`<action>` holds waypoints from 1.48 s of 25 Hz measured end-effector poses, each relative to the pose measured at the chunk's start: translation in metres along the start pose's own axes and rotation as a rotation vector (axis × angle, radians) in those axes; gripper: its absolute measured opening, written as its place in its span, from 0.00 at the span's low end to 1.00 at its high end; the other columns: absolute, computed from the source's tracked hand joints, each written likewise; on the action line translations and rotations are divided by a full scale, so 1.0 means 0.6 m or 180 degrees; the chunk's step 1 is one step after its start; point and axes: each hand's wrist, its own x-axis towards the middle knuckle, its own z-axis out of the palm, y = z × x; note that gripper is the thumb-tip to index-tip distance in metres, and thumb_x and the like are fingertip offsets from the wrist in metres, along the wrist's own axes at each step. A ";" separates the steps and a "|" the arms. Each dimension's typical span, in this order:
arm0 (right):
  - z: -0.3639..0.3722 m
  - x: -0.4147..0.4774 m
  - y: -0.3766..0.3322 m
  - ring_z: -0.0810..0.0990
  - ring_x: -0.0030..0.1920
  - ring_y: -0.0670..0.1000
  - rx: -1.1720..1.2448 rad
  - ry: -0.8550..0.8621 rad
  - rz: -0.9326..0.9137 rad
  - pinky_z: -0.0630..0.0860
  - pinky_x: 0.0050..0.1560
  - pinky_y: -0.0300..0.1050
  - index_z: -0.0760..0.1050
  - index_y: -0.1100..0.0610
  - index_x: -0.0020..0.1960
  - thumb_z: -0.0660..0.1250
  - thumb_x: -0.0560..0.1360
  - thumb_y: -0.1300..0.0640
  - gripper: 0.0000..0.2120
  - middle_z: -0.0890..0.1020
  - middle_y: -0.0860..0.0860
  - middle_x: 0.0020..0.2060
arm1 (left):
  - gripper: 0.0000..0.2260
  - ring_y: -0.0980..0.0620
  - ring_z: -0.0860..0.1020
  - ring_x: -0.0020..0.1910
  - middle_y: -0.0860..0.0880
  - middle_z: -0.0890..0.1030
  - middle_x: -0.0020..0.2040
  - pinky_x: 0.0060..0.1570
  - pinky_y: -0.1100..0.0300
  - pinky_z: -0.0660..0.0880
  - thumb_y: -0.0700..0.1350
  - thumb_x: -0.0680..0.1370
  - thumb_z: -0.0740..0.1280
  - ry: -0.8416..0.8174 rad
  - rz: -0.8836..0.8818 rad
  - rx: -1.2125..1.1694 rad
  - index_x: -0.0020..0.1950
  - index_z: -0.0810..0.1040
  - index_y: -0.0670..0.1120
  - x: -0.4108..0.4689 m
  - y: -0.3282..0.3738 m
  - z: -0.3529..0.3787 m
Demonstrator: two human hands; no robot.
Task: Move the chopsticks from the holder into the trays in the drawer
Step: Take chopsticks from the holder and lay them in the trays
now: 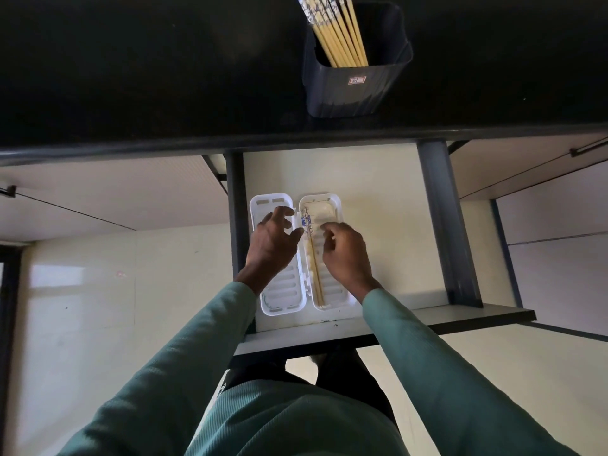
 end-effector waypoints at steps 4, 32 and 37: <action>-0.093 0.033 -0.052 0.84 0.49 0.53 0.0299 0.0672 -0.0651 0.83 0.51 0.50 0.83 0.58 0.61 0.66 0.80 0.65 0.13 0.84 0.53 0.55 | 0.16 0.51 0.83 0.52 0.46 0.84 0.57 0.48 0.53 0.83 0.49 0.81 0.71 0.0682 0.0696 -0.0284 0.66 0.77 0.44 0.018 0.044 -0.078; -0.355 0.432 -0.295 0.88 0.53 0.50 0.0897 -0.0225 -0.0446 0.84 0.59 0.50 0.84 0.58 0.62 0.77 0.76 0.63 0.15 0.89 0.53 0.52 | 0.18 0.52 0.78 0.45 0.48 0.81 0.51 0.41 0.62 0.70 0.53 0.79 0.72 0.0835 0.1207 0.0023 0.68 0.79 0.51 0.258 0.264 -0.217; -0.355 0.432 -0.291 0.85 0.53 0.48 0.0384 -0.0099 -0.0589 0.79 0.49 0.43 0.82 0.54 0.58 0.71 0.81 0.56 0.06 0.85 0.48 0.49 | 0.18 0.51 0.80 0.48 0.47 0.81 0.53 0.45 0.60 0.77 0.53 0.80 0.71 0.0753 0.1192 0.0011 0.69 0.77 0.51 0.256 0.264 -0.218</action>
